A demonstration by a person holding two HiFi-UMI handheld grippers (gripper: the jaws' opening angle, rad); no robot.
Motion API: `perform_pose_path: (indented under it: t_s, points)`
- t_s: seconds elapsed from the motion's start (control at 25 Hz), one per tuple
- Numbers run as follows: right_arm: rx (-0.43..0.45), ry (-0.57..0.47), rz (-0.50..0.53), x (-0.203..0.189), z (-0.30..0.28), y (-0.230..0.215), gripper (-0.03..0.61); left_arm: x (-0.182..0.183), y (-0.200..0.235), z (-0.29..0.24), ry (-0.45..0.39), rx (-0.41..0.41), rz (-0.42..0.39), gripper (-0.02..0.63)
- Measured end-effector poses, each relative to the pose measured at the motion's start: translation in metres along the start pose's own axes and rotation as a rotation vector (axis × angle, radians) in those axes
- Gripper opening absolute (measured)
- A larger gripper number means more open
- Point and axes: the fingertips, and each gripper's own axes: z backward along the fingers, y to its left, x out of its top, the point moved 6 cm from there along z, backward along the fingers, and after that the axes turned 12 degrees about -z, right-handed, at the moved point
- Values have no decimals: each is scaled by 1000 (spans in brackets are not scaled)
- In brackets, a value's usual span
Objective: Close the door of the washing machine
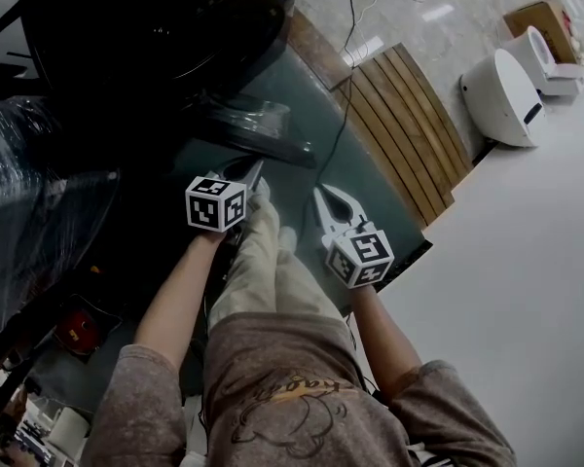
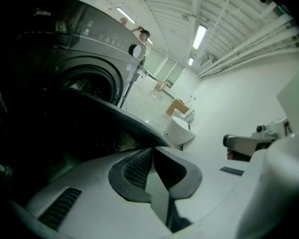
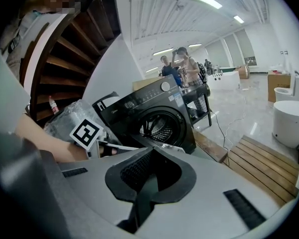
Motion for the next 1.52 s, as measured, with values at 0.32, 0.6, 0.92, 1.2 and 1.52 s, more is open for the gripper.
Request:
perform_pose_path:
  t_s: [0.32, 0.6, 0.92, 1.2, 1.52]
  points:
    - [-48, 59, 24, 0, -60, -32, -8, 25, 27, -4, -43, -11, 39, 3]
    - [-120, 32, 19, 10, -102, -58, -8, 35, 51, -7, -80, 20, 70, 3]
    - [-101, 41, 39, 14, -136, -84, -8, 44, 62, -9, -156, 38, 108, 3]
    - [-97, 44, 61, 30, -159, -89, -8, 52, 72, -11, -196, 78, 134, 3]
    - [-86, 74, 72, 52, -178, -92, -8, 62, 82, -12, -208, 139, 139, 3]
